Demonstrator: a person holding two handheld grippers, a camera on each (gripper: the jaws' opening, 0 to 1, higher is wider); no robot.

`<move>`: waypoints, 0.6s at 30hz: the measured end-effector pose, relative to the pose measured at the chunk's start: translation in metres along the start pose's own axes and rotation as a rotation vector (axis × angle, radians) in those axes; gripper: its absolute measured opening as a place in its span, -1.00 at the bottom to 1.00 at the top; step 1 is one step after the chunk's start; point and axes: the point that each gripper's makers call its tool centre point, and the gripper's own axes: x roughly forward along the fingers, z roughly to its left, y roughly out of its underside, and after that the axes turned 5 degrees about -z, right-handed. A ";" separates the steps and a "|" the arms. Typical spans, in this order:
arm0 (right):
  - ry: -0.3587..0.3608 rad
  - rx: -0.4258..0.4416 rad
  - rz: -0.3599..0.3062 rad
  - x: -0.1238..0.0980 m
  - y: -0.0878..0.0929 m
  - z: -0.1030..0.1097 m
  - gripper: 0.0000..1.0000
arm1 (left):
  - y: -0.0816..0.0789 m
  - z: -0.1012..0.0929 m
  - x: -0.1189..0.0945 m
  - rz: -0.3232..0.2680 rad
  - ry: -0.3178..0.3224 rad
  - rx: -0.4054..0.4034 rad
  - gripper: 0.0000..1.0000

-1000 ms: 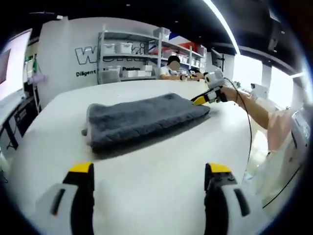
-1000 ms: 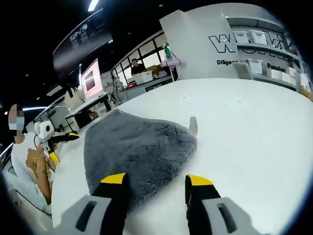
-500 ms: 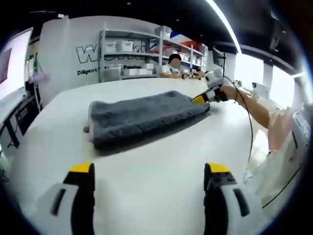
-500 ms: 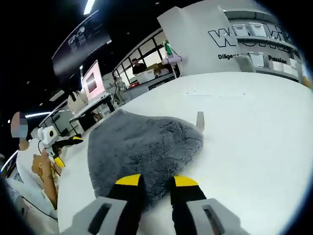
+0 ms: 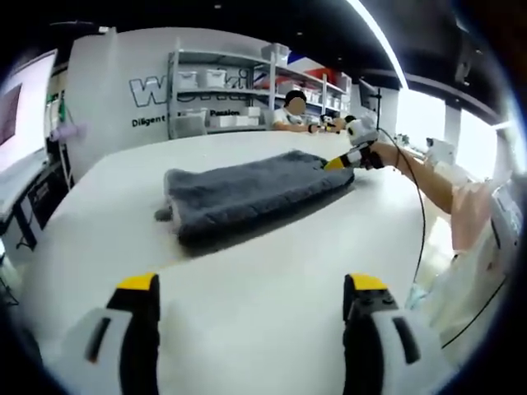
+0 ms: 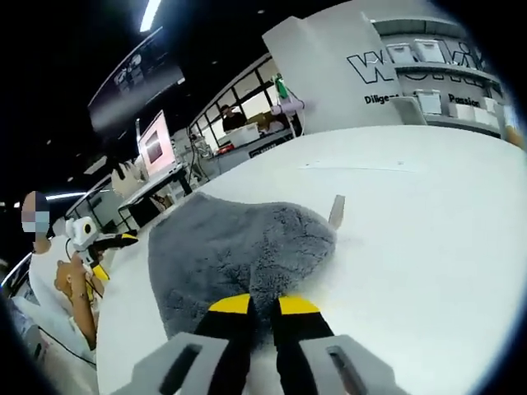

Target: Fold the towel on the table until its edges align and the towel forms a compact rectangular stack.

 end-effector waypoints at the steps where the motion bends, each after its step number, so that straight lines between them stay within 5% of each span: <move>1: 0.004 0.000 0.002 -0.002 0.000 -0.002 -0.82 | 0.000 0.000 0.000 0.003 -0.001 0.002 0.94; 18: 0.065 -0.017 0.021 -0.060 0.004 -0.041 -0.82 | -0.002 -0.002 0.003 0.002 0.011 -0.005 0.98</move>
